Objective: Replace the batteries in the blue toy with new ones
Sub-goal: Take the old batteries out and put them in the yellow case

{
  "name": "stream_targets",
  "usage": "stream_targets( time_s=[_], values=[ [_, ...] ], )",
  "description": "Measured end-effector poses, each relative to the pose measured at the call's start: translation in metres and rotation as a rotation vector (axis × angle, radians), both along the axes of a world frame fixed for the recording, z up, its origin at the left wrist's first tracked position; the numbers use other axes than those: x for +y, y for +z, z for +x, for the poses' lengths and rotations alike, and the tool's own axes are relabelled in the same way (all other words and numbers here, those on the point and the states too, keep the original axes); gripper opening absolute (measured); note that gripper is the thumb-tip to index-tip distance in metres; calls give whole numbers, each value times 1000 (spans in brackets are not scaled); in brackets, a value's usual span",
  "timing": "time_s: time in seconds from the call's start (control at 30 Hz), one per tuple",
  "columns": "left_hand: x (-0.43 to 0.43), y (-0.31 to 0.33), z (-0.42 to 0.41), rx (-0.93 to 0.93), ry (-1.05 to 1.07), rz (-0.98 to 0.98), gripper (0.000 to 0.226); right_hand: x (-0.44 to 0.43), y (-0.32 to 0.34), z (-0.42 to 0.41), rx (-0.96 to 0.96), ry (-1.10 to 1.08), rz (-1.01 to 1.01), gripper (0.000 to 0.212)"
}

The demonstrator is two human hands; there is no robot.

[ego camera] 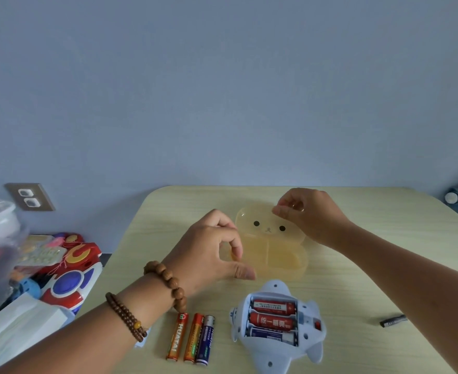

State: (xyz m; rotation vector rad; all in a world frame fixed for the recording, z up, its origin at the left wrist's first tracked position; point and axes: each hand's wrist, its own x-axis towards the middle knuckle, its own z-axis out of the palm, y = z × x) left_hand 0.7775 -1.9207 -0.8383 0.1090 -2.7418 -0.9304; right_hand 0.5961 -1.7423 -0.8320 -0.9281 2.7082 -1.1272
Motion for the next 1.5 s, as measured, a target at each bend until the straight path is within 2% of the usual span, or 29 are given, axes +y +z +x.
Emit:
stream_targets(
  time_s=[0.27,0.57,0.7,0.8,0.87,0.93,1.07,1.13,1.27,1.5],
  values=[
    [2,-4,0,-28,3,-41,39,-1,-10,-2,-43,5,42,6],
    [6,-1,1,-57,19,-60,45,-1,-3,-4,-93,-18,37,10],
    [8,2,3,-60,33,-67,48,8,8,4,-58,-13,13,35],
    [10,4,6,-69,38,-78,48,30,25,35,179,-16,-50,48],
    [10,6,9,-65,29,-61,52,53,36,71,263,53,-132,52],
    [9,9,12,-72,13,-35,58,80,39,112,205,163,-168,55],
    [5,22,25,-34,46,0,70,107,28,159,10,300,-66,92],
    [11,29,34,25,65,22,66,108,18,164,-18,319,-19,100],
    [40,42,57,47,70,-19,45,104,7,163,-30,285,-14,83],
    [77,33,70,-22,70,-25,40,103,3,163,-36,241,-75,54]
  ],
)
